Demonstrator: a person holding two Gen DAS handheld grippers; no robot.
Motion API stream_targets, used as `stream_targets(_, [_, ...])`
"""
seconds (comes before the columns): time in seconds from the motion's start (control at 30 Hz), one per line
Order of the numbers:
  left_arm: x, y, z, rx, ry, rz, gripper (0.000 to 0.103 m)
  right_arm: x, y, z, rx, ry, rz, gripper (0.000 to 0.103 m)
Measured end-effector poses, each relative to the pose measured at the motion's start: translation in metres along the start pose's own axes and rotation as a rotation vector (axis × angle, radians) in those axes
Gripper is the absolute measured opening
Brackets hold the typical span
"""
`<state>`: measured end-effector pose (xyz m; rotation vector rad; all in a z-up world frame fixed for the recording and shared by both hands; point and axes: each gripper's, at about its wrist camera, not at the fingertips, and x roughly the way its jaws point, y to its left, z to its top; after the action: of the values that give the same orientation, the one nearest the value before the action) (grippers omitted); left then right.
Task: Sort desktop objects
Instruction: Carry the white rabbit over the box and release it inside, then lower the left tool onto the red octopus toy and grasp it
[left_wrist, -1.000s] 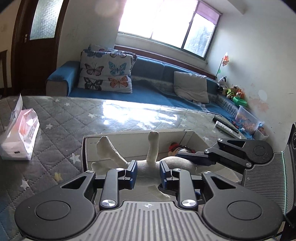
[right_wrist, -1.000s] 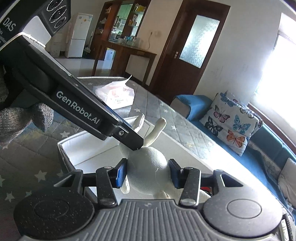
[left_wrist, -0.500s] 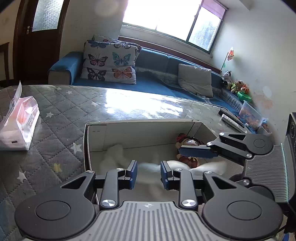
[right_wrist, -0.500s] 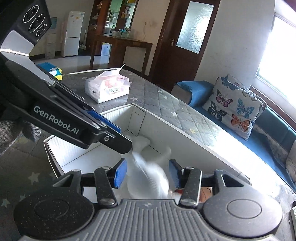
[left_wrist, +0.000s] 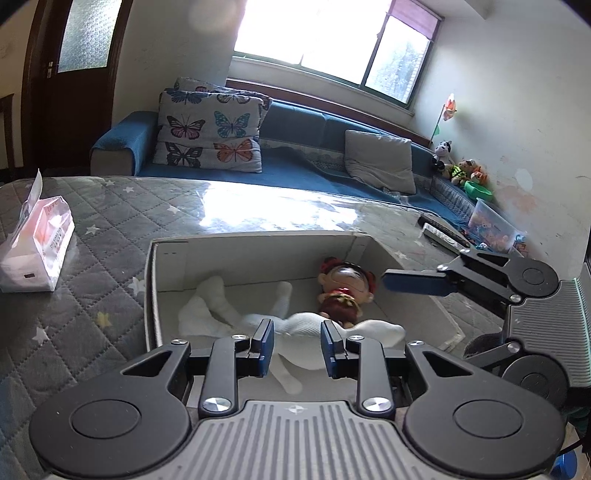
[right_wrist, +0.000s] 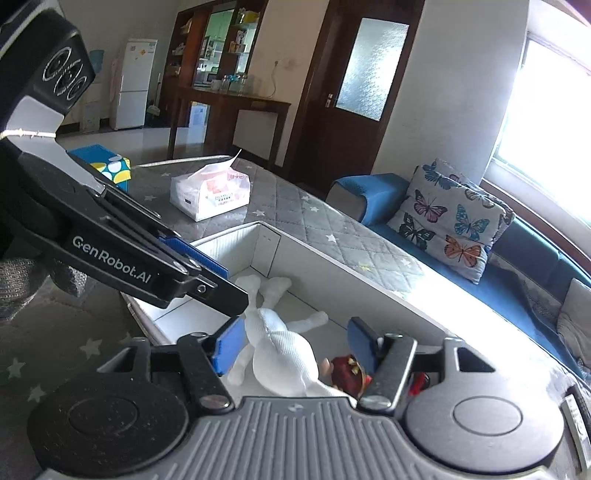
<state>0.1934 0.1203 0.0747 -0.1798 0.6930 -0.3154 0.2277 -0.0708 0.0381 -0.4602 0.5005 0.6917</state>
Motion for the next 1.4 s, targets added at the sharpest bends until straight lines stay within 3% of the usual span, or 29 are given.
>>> stream_targets(0.53, [-0.009, -0.035, -0.034, 0.001, 0.026, -0.056, 0.031, -0.059, 0.006, -0.052, 0.084, 0.006, -0.045, 0.089])
stream_targets(0.6, [-0.009, -0.039, -0.038, 0.003, 0.031, -0.066, 0.031, -0.065, 0.008, -0.057, 0.095, 0.004, -0.046, 0.097])
stream_targets(0.83, [-0.006, -0.054, -0.050, -0.004, 0.056, -0.113, 0.031, -0.077, 0.018, -0.076, 0.161, -0.009, -0.032, 0.099])
stream_targets(1.4, [0.011, -0.088, -0.076, -0.025, 0.134, -0.199, 0.031, -0.065, 0.017, -0.122, 0.280, 0.063, -0.020, 0.100])
